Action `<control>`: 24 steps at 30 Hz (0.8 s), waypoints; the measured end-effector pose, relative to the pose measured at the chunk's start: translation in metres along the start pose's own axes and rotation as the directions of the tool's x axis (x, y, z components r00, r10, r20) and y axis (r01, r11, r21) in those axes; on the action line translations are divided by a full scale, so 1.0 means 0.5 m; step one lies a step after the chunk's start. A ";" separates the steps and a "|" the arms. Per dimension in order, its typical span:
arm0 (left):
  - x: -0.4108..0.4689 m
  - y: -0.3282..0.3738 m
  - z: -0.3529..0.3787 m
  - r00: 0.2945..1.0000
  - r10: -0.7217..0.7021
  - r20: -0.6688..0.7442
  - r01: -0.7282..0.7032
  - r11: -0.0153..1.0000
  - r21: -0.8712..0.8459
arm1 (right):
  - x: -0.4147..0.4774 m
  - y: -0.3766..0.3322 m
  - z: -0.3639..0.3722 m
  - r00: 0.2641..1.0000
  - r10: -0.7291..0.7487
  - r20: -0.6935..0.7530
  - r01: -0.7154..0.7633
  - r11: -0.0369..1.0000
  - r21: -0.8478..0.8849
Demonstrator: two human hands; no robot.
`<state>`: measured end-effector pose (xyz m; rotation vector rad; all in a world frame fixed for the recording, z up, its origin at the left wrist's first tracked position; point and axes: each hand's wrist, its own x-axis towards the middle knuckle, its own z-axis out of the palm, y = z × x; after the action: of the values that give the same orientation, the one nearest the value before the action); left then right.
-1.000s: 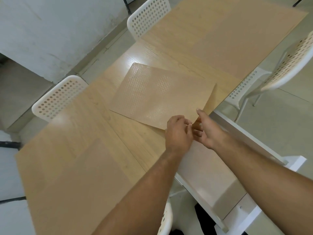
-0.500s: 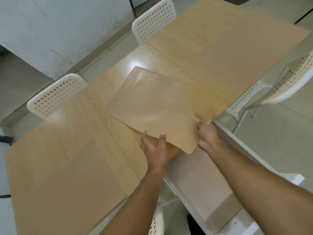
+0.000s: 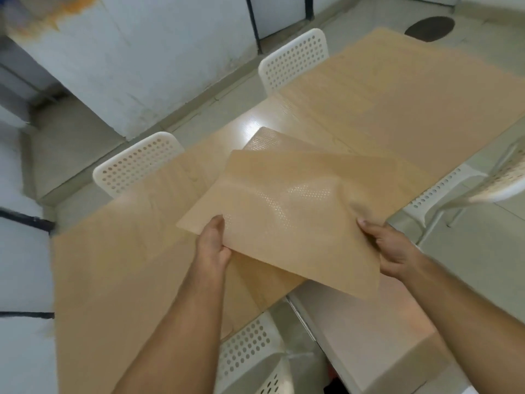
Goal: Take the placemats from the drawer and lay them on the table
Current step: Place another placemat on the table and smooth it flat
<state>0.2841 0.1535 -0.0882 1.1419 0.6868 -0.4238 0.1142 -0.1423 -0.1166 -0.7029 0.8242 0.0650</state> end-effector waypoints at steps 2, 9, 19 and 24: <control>-0.020 0.071 -0.062 0.997 0.035 0.062 -0.037 0.999 0.031 | -0.015 -0.010 0.014 0.999 -0.012 0.046 0.015 0.997 -0.072; -0.149 0.217 -0.325 0.988 -0.037 0.151 -0.016 0.942 0.335 | -0.108 0.023 0.148 0.968 0.072 0.242 0.016 0.939 -0.343; -0.232 0.081 -0.625 0.934 -0.321 0.157 0.269 0.921 0.282 | -0.304 0.216 0.460 0.870 0.145 0.472 0.127 0.858 -0.497; -0.275 0.126 -0.800 0.993 -0.094 0.076 0.086 0.990 0.109 | -0.396 0.328 0.592 0.854 0.128 0.505 0.185 0.832 -0.523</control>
<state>0.1129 0.5438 -0.0497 1.1898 0.6527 -0.5859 0.1185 0.2030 0.0689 -1.1878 0.2463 0.4702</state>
